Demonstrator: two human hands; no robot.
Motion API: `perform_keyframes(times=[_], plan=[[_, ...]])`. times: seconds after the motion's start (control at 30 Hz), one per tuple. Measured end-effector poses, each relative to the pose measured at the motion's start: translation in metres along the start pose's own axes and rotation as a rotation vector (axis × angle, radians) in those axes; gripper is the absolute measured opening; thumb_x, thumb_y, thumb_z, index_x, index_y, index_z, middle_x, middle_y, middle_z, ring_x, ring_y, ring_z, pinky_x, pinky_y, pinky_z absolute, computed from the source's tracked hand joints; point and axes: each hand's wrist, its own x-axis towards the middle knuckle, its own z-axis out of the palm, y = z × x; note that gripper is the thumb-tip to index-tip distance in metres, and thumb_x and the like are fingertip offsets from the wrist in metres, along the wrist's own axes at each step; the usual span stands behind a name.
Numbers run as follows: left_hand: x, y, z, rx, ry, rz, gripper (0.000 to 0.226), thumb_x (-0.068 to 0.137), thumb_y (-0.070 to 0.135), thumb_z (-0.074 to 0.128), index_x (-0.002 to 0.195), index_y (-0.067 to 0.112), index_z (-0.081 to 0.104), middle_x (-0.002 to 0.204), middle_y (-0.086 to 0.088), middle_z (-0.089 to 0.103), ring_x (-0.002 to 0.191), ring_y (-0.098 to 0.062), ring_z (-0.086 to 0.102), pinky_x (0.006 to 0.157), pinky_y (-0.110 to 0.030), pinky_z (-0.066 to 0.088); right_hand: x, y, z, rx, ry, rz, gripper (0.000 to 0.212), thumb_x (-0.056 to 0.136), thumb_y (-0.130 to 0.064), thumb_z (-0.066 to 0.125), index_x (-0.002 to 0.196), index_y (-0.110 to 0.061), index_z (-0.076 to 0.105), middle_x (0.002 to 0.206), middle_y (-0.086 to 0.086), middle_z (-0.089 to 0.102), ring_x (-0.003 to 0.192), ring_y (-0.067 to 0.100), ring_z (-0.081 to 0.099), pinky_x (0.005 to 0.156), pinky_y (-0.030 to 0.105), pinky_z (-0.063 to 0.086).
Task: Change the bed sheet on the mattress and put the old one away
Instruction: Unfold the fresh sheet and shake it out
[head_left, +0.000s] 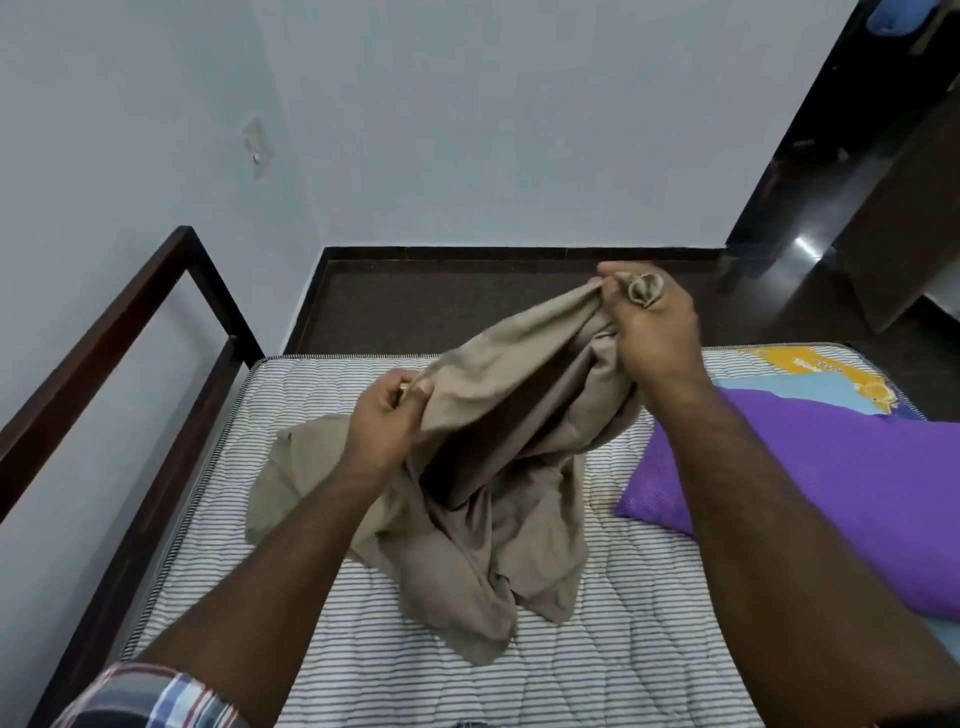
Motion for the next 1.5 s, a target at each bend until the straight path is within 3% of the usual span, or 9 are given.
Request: perform_keyframes(times=[0.2, 0.37, 0.6, 0.77, 0.97, 1.1, 1.23, 1.37, 1.5], plan=[[0.016, 0.09, 0.026, -0.139, -0.455, 0.241, 0.007, 0.094, 0.013, 0.065, 0.091, 0.01, 0.071, 0.084, 0.004, 0.069, 0.082, -0.006, 0.062, 0.079, -0.024, 0.049, -0.041, -0.003, 0.041, 0.113, -0.698, 0.012, 0.052, 0.084, -0.006, 0.078, 0.132, -0.013, 0.059, 0.117, -0.002, 0.069, 0.107, 0.005, 0.066, 0.093, 0.022, 0.051], [0.012, 0.07, 0.012, -0.167, -0.5, 0.034, 0.017, 0.09, 0.018, 0.075, 0.094, 0.002, 0.068, 0.079, -0.008, 0.064, 0.072, -0.019, 0.055, 0.064, -0.028, 0.044, -0.023, 0.001, 0.029, -0.224, -0.384, -0.036, 0.032, 0.066, -0.048, 0.083, 0.071, -0.022, 0.065, 0.066, -0.013, 0.065, 0.066, 0.004, 0.059, 0.072, 0.042, 0.053], [0.005, 0.028, -0.017, 0.08, -0.308, 0.03, 0.016, 0.083, 0.015, 0.081, 0.082, 0.009, 0.066, 0.071, 0.005, 0.06, 0.066, -0.005, 0.053, 0.064, -0.028, 0.041, -0.005, 0.007, 0.001, -0.2, 0.044, 0.038, 0.016, 0.087, -0.025, 0.073, 0.074, -0.022, 0.064, 0.073, -0.01, 0.067, 0.075, 0.011, 0.065, 0.081, 0.039, 0.056], [0.011, 0.064, -0.004, 0.02, -0.188, 0.17, 0.024, 0.083, 0.021, 0.074, 0.104, 0.011, 0.068, 0.094, -0.002, 0.073, 0.085, -0.014, 0.067, 0.081, -0.037, 0.054, -0.023, 0.002, 0.026, -0.064, -0.253, -0.011, 0.008, 0.088, -0.025, 0.068, 0.09, -0.032, 0.073, 0.092, -0.011, 0.074, 0.093, 0.007, 0.069, 0.094, 0.042, 0.055], [0.009, 0.108, 0.004, 0.052, -0.559, 0.272, 0.032, 0.086, 0.006, 0.058, 0.101, 0.032, 0.069, 0.091, 0.017, 0.073, 0.09, -0.002, 0.067, 0.083, -0.021, 0.05, -0.037, -0.015, 0.035, 0.265, -0.734, 0.022, 0.068, 0.076, -0.022, 0.083, 0.137, -0.026, 0.052, 0.122, -0.007, 0.068, 0.116, 0.007, 0.064, 0.098, 0.024, 0.05], [0.011, 0.105, -0.002, 0.115, -0.758, 0.217, 0.027, 0.087, -0.002, 0.068, 0.086, 0.025, 0.069, 0.075, 0.018, 0.067, 0.076, 0.003, 0.059, 0.076, -0.022, 0.045, -0.034, -0.01, 0.031, 0.243, -0.712, 0.089, 0.032, 0.077, -0.004, 0.082, 0.107, 0.003, 0.071, 0.1, 0.014, 0.075, 0.093, 0.02, 0.07, 0.084, 0.035, 0.054], [0.013, 0.082, 0.008, 0.174, -0.287, 0.288, 0.014, 0.079, 0.017, 0.068, 0.084, 0.03, 0.068, 0.085, 0.007, 0.067, 0.081, -0.015, 0.064, 0.074, -0.034, 0.052, -0.024, -0.005, 0.034, 0.303, -0.309, 0.081, 0.012, 0.077, -0.012, 0.08, 0.083, -0.006, 0.073, 0.083, 0.016, 0.068, 0.08, 0.026, 0.061, 0.077, 0.044, 0.048], [-0.011, 0.057, 0.018, 0.315, 0.031, 0.462, 0.02, 0.076, 0.004, 0.064, 0.089, 0.018, 0.057, 0.092, 0.008, 0.054, 0.088, -0.015, 0.052, 0.075, -0.035, 0.046, -0.022, -0.007, 0.031, 0.221, -0.335, 0.036, 0.012, 0.08, -0.012, 0.078, 0.079, -0.02, 0.07, 0.082, -0.003, 0.071, 0.083, 0.013, 0.066, 0.082, 0.035, 0.053], [-0.034, 0.038, 0.031, 0.283, 0.112, 0.468, 0.018, 0.081, 0.017, 0.065, 0.094, 0.016, 0.053, 0.095, 0.008, 0.046, 0.086, -0.02, 0.05, 0.074, -0.043, 0.048, -0.021, -0.009, 0.036, 0.16, -0.274, 0.002, 0.015, 0.08, -0.014, 0.075, 0.08, -0.023, 0.062, 0.08, -0.004, 0.067, 0.079, 0.01, 0.063, 0.08, 0.036, 0.054]])
